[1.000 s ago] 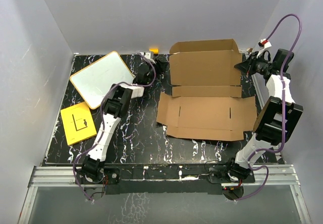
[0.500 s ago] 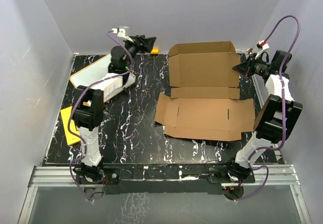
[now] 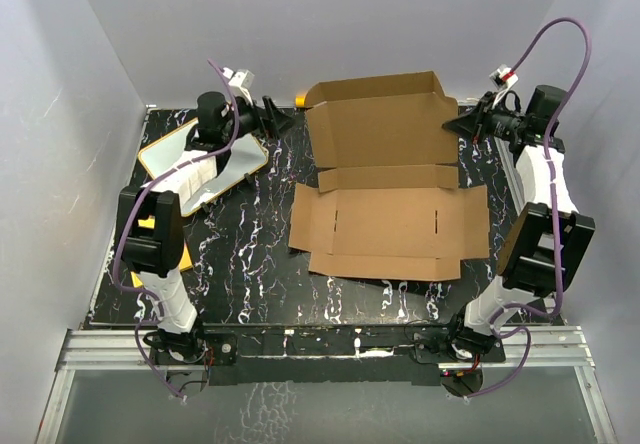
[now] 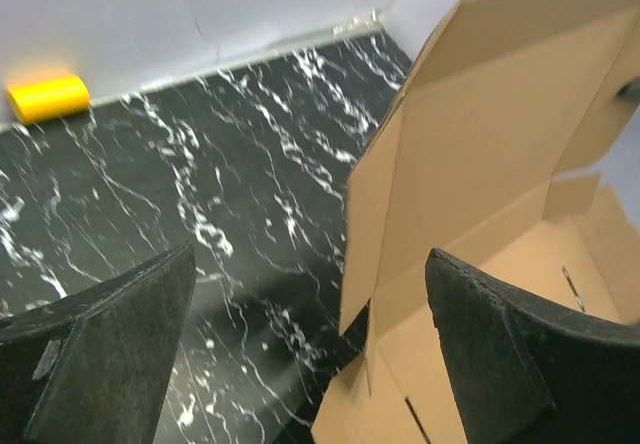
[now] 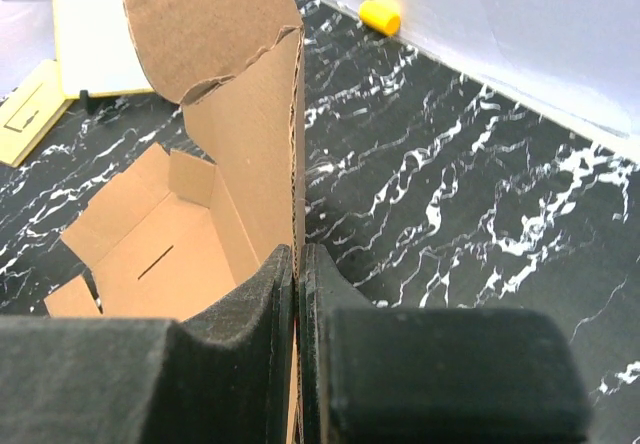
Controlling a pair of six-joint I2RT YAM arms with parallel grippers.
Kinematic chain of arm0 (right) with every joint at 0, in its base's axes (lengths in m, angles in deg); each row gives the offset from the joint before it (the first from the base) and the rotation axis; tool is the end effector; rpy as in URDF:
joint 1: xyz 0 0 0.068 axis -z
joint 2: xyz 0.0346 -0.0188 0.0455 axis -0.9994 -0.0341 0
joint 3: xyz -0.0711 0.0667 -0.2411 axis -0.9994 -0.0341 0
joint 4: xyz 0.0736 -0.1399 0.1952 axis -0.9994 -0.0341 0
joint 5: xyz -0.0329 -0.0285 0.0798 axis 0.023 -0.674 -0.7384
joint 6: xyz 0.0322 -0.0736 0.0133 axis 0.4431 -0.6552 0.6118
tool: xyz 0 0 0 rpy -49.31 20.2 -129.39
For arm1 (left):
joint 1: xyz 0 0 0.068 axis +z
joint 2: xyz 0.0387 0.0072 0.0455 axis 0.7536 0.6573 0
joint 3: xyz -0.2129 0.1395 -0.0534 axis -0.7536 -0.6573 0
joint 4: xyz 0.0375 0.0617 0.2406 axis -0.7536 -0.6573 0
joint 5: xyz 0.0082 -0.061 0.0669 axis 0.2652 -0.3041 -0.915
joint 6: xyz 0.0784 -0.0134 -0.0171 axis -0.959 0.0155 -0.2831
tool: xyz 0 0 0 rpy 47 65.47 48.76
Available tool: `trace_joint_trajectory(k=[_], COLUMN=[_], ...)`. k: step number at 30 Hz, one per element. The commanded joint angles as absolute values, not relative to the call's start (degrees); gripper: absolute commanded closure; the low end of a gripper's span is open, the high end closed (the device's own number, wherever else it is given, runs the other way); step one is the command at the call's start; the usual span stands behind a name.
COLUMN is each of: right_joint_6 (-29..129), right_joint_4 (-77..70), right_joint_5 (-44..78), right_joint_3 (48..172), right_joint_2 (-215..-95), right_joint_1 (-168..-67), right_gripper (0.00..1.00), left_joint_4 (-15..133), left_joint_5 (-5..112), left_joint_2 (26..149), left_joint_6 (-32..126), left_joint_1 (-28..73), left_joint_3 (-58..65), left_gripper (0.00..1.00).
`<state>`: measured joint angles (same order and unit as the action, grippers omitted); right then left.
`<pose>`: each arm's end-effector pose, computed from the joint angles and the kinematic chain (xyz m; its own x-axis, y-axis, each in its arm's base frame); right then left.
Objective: Fold the paper box
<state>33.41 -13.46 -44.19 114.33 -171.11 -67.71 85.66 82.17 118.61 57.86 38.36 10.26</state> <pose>0.3793 -0.0701 0.3038 -0.3221 0.0552 -0.9451 -0.7146 0.6406 0.2809 0.4408 -0.1249 0.3017 -0.2570 -0.2571 -0.9316 0.6884 0.6279 -0.3632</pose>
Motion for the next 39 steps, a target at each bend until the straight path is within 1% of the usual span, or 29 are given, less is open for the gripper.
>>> trace_joint_trajectory(k=[1, 5, 8, 12, 15, 17, 18, 22, 24, 25, 29, 30, 35, 39], right_joint_6=[38.2, 40.11, 41.44, 41.99, 42.52, 42.97, 43.2, 43.46, 43.25, 42.78, 37.58, 35.8, 27.89, 23.46], right_joint_4=[-3.92, -2.49, -1.32, -0.69, -0.24, 0.27, 0.51, 0.93, 0.82, 0.5, -4.94, -6.89, -14.48, -17.22], right_joint_5=[-49.37, -50.0, -50.08, -50.18, -50.54, -51.22, -51.56, -52.03, -51.99, -51.81, -50.84, -50.62, -50.01, -51.49], right_joint_3=[116.55, 116.29, 115.67, 115.28, 115.27, 115.19, 115.06, 114.38, 114.1, 113.94, 114.43, 114.75, 115.35, 114.87], right_joint_2=[-165.79, -164.55, -163.88, -163.72, -163.83, -163.91, -163.85, -163.99, -164.17, -164.33, -165.38, -165.7, -167.78, -169.77], right_joint_1=[-67.59, -68.28, -68.69, -68.97, -69.15, -69.22, -69.24, -69.24, -69.24, -69.24, -69.24, -69.24, -69.24, -69.24], right_gripper=[0.92, 0.92, 0.92, 0.92, 0.92, 0.92, 0.92, 0.92, 0.92, 0.92, 0.88, 0.85, 0.61, 0.45], left_joint_4=[86.19, 99.93, 111.83, 117.06, 117.53, 117.34, 117.87, 122.25, 124.62, 125.5, 130.23, 131.74, 140.49, 145.45], left_joint_5=[85.91, 91.94, 94.95, 96.6, 97.36, 97.21, 97.27, 97.68, 97.8, 97.88, 98.43, 98.7, 100.61, 102.12], left_joint_2=[114.79, 117.58, 119.92, 121.24, 121.85, 122.58, 123.01, 124.6, 124.61, 124.3, 122.61, 122.17, 121.49, 122.18], left_joint_6=[55.96, 64.63, 71.5, 73.93, 73.63, 73.18, 73.37, 76.28, 77.57, 77.86, 78.43, 78.75, 83.07, 85.67], left_joint_1=[38.18, 38.07, 37.2, 35.13, 33.77, 33.49, 33.47, 33.5, 33.45, 33.46, 33.7, 33.89, 35.25, 35.74], left_joint_3=[5.74, 3.64, 2.65, 2.38, 2.42, 2.64, 2.74, 3.57, 3.85, 3.85, 3.19, 2.85, 1.48, 1.37], left_gripper=[0.07, 0.16, 0.19, 0.2, 0.23, 0.33, 0.41, 0.79, 0.96, 1.0, 1.0, 1.0, 1.0, 1.0])
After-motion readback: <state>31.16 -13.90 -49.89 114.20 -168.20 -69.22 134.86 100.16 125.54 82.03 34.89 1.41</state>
